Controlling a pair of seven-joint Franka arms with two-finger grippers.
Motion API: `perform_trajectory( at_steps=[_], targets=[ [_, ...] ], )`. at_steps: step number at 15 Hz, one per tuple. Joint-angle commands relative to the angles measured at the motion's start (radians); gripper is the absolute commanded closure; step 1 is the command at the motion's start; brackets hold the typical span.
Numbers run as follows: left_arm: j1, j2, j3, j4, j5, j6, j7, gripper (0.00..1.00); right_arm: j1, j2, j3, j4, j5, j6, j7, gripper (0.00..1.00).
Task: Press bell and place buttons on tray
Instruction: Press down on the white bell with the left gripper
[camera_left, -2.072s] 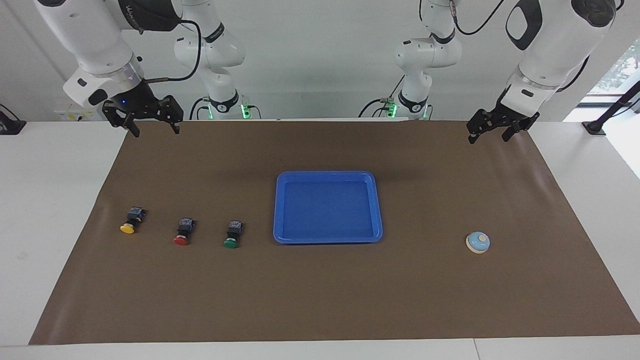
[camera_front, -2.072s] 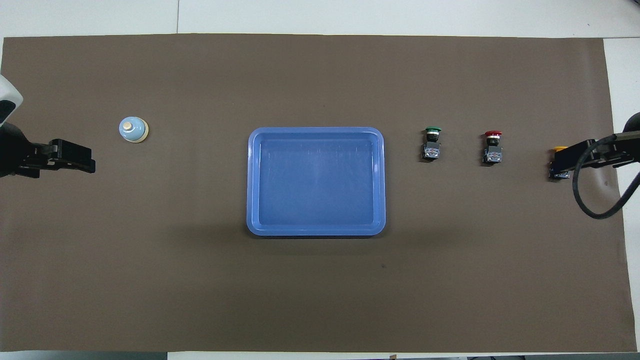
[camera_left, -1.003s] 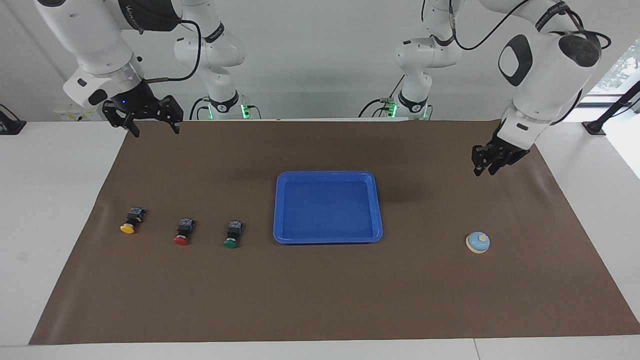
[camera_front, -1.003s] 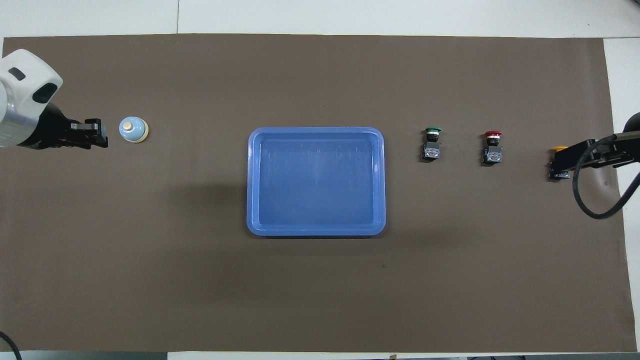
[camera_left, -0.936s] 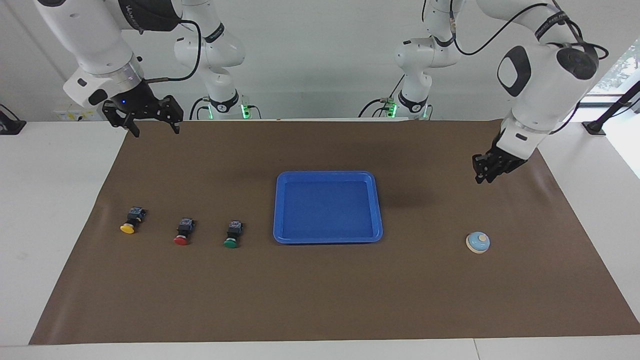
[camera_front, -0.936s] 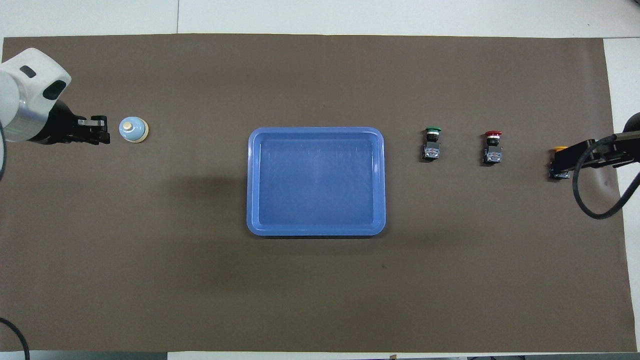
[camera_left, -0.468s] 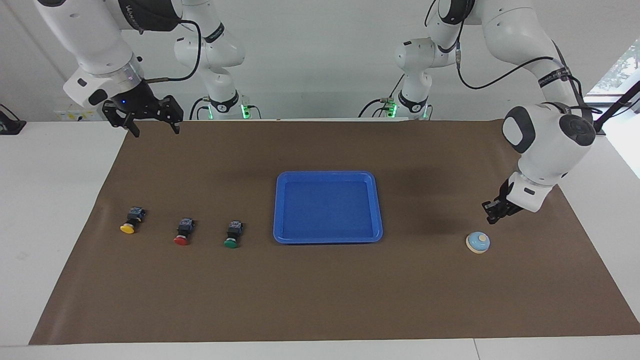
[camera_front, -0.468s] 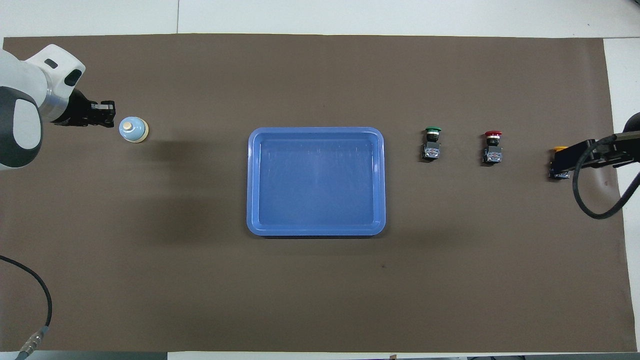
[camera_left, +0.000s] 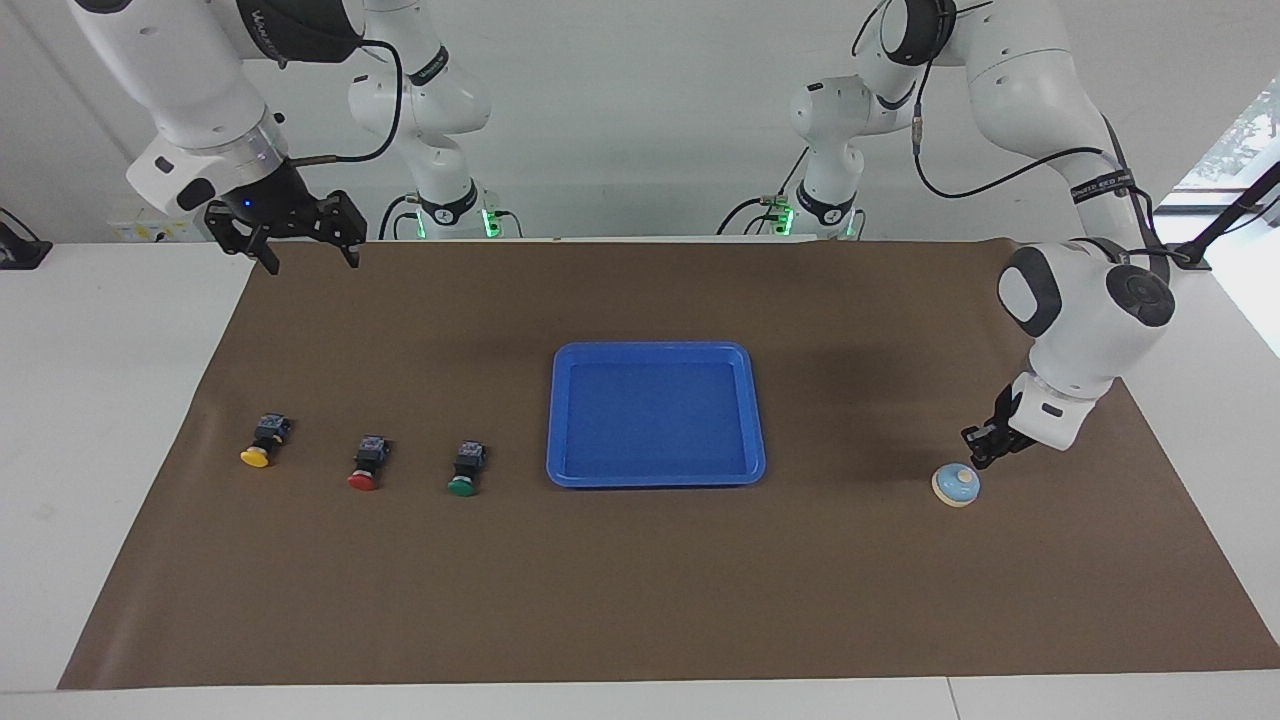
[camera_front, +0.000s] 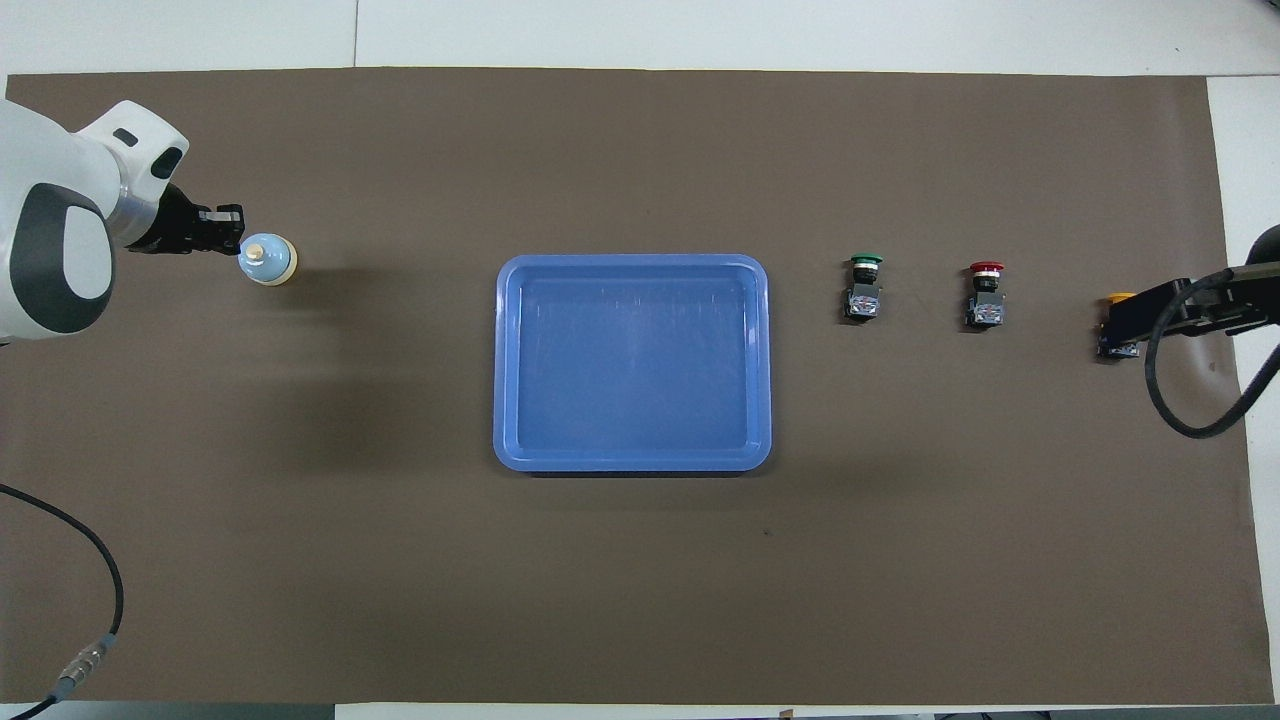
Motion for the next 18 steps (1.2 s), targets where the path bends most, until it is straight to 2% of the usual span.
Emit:
perform_trajectory(
  at_steps=[1, 5, 6, 7, 11, 14, 17, 18],
  targets=[
    [0.0, 0.003, -0.002, -0.037, 0.023, 0.056, -0.007, 1.0, -0.018, -0.021, 0.015, -0.023, -0.012, 0.007, -0.015, 0.0],
    [-0.002, 0.016, -0.002, -0.077, 0.023, 0.106, -0.01, 1.0, -0.018, -0.021, 0.015, -0.023, -0.012, 0.007, -0.015, 0.0],
    [-0.003, 0.017, -0.002, -0.135, 0.023, 0.179, -0.01, 1.0, -0.018, -0.021, 0.015, -0.023, -0.012, 0.007, -0.015, 0.0],
    [-0.003, 0.017, -0.002, -0.152, 0.023, 0.208, -0.01, 1.0, -0.018, -0.021, 0.015, -0.023, -0.012, 0.007, -0.015, 0.0],
    [-0.002, 0.002, -0.001, -0.114, 0.024, 0.127, -0.005, 1.0, -0.018, -0.021, 0.015, -0.023, -0.012, 0.007, -0.015, 0.0],
    [0.003, -0.082, -0.002, -0.105, 0.024, 0.032, -0.001, 1.0, -0.018, -0.021, 0.015, -0.023, -0.012, 0.007, -0.015, 0.0],
    [0.004, -0.2, -0.005, -0.105, 0.024, -0.083, -0.002, 1.0, -0.018, -0.021, 0.015, -0.023, -0.012, -0.016, -0.016, 0.0],
    [-0.003, -0.231, -0.004, -0.105, 0.024, -0.102, -0.01, 0.97, -0.018, -0.021, 0.015, -0.023, -0.012, -0.027, -0.018, 0.0]
  ],
)
